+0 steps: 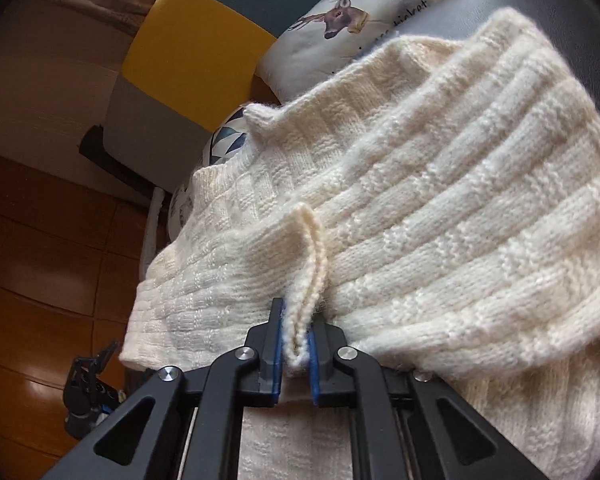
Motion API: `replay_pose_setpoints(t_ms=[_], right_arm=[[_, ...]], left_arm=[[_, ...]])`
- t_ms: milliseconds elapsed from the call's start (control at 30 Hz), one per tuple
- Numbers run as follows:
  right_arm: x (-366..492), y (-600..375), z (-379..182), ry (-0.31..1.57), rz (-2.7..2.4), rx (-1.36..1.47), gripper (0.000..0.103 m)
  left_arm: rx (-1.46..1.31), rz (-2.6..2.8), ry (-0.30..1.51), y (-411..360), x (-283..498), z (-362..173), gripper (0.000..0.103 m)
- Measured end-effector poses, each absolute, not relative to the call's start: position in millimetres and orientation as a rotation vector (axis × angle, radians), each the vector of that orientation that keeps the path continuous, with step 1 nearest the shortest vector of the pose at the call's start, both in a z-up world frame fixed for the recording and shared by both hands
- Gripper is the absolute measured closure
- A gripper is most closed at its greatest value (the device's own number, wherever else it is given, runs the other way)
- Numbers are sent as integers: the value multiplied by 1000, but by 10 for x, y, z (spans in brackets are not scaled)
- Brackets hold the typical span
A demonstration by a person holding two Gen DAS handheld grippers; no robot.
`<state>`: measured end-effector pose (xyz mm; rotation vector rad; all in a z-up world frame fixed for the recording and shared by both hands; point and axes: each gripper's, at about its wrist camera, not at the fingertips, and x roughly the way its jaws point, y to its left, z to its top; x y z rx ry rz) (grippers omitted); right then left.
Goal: Fold clothes
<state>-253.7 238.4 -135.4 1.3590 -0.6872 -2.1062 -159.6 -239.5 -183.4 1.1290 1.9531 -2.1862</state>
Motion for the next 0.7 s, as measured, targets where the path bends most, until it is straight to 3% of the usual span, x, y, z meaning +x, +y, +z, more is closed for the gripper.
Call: replay_pose_setpoints(t_ms=[233,267,400,567,700], right_arm=[[-2493,2432,-932,-450,-2292,1256,96],[-2523,2465,-902,-429,-2325,1256,96],[-2655,2606,-1146,-461,-2315,1371,96],[-2538,2710,-1273,-536,-2323,1349,96],[-2469,2811,-1202,-544,-2371,1309,96]], left_arm=[[1139,-2339,1698,-2276,-1685,-1708,46],[1157,-2354,1675,-2249,-1690,-1711,51],[1218,-2401,1511,-2145,-1693,-1722,60],[1231,-2436,1476,-2151,-1631,-1750,79],[1282,-2519,1334,-2044,-1647,-1748,79]])
